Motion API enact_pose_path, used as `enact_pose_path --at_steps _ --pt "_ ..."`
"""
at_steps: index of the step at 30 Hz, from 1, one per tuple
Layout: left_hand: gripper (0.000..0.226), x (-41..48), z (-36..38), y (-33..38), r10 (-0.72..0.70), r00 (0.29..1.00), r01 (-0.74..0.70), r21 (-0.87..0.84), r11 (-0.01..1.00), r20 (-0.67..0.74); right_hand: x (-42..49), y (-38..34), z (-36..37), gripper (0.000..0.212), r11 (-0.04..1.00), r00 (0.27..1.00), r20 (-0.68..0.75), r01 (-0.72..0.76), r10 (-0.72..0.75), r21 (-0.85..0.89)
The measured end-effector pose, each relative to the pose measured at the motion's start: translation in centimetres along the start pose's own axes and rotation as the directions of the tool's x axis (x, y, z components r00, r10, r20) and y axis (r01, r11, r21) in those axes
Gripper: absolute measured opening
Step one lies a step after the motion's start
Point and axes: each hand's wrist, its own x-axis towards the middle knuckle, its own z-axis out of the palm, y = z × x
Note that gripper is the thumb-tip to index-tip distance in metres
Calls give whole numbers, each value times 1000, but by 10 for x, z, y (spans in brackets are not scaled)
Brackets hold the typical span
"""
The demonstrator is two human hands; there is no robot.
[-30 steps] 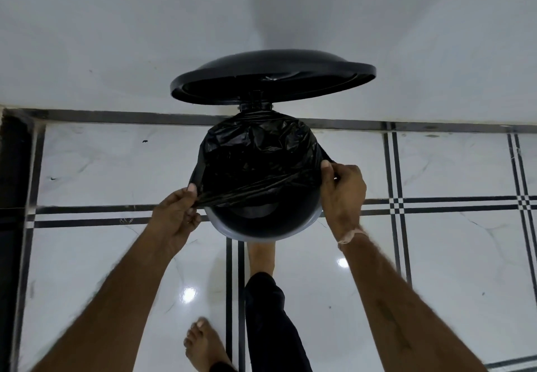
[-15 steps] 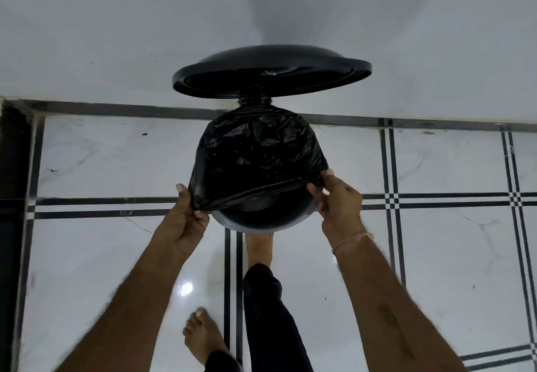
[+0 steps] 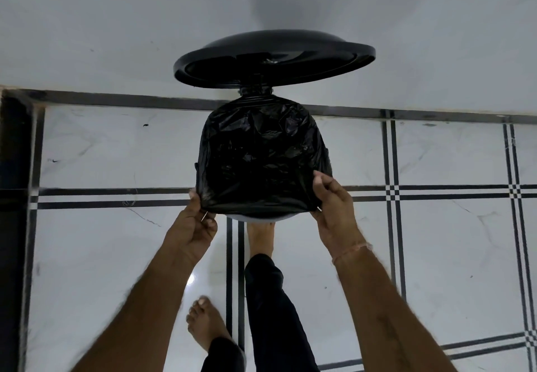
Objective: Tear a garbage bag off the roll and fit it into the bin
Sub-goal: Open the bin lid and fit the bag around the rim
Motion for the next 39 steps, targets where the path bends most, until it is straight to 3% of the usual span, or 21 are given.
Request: enact_pose_path --at_steps 4,9,12,17,24,28,31,33,35,39 --pt "21 -6 -1 -6 -39 999 38 31 999 16 -17 14 -1 22 992 998 56 31 -24 -123" --pt "17 -8 -9 -17 -48 997 46 -34 998 -63 -27 20 1 26 980 993 -104 24 -46 -196" --pt "15 -5 -12 -20 -55 988 59 21 998 -146 -21 21 -7 34 995 986 -150 -86 78 -44" --pt "20 -2 -7 -15 -71 992 71 4 997 -101 -9 22 -16 59 951 972 -141 -144 188 273" --pt "20 14 -2 -12 -82 980 72 -57 996 -183 5 16 -17 72 908 962 -81 -217 262 359" --pt "28 17 4 2 -11 979 17 29 999 -201 18 1 -14 83 967 982 -8 -185 189 175" --pt "14 17 14 15 84 991 -77 66 995 -104 27 -18 -12 89 991 993 26 -116 117 -65" --pt "28 16 21 22 113 993 -107 163 981 -30 33 -31 -12 89 975 992 23 -116 122 -188" --pt "35 18 26 28 126 991 -110 255 961 -46 39 -42 -12 88 949 988 -6 -147 151 -278" --pt "19 27 32 41 190 974 -128 390 912 -124 48 -62 -6 83 918 992 -18 -125 128 -377"
